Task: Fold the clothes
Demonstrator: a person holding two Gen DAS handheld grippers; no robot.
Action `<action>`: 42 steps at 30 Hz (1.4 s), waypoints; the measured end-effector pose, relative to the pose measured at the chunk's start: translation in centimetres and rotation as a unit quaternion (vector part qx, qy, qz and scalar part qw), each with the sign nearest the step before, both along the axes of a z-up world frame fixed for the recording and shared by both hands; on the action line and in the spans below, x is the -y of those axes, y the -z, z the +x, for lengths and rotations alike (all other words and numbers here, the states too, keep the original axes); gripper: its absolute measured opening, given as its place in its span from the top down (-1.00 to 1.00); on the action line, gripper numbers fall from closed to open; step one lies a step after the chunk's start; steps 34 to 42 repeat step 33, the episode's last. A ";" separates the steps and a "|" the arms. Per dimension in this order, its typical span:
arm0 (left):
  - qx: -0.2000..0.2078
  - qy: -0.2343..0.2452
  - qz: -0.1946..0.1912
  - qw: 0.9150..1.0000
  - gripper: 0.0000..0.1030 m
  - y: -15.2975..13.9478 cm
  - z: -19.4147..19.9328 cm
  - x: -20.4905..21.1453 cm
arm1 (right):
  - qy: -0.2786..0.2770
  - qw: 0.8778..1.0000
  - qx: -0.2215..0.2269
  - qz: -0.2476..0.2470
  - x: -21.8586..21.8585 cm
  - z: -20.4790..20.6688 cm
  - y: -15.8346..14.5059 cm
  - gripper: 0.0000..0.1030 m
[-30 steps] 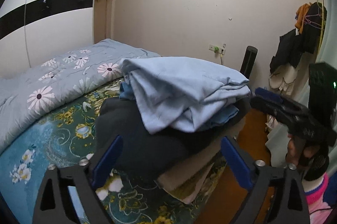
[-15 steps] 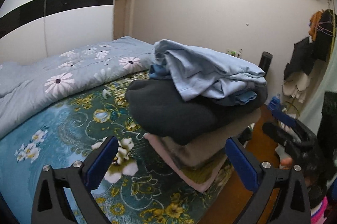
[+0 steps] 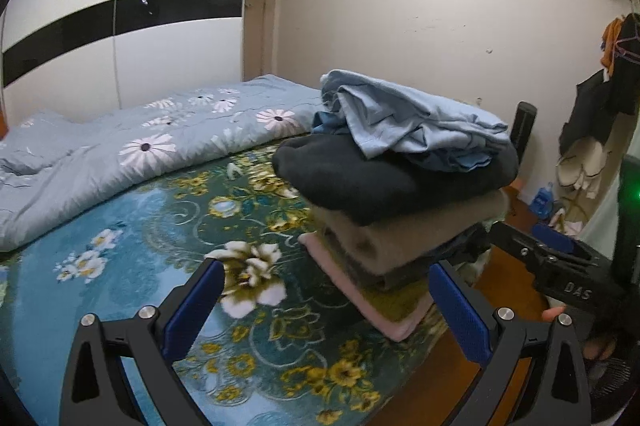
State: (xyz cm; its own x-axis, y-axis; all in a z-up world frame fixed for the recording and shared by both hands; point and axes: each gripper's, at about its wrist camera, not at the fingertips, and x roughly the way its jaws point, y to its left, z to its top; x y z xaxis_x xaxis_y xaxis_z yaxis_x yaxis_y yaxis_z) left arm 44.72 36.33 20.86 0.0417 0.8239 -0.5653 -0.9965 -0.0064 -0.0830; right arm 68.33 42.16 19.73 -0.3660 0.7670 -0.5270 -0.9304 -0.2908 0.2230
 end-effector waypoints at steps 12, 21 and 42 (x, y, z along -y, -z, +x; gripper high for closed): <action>-0.024 -0.012 -0.010 1.000 -1.00 0.8 -0.3 2.3 | -0.003 0.999 0.043 0.026 2.0 -2.8 -0.5 -1.00; -0.028 -0.021 -0.015 0.999 -1.00 1.5 -1.0 3.0 | -0.022 0.999 0.039 0.013 2.2 -4.4 -0.1 -1.00; -0.049 -0.012 -0.010 0.999 -1.00 2.0 -0.4 3.4 | -0.027 0.999 0.031 -0.006 2.0 -5.1 1.1 -1.00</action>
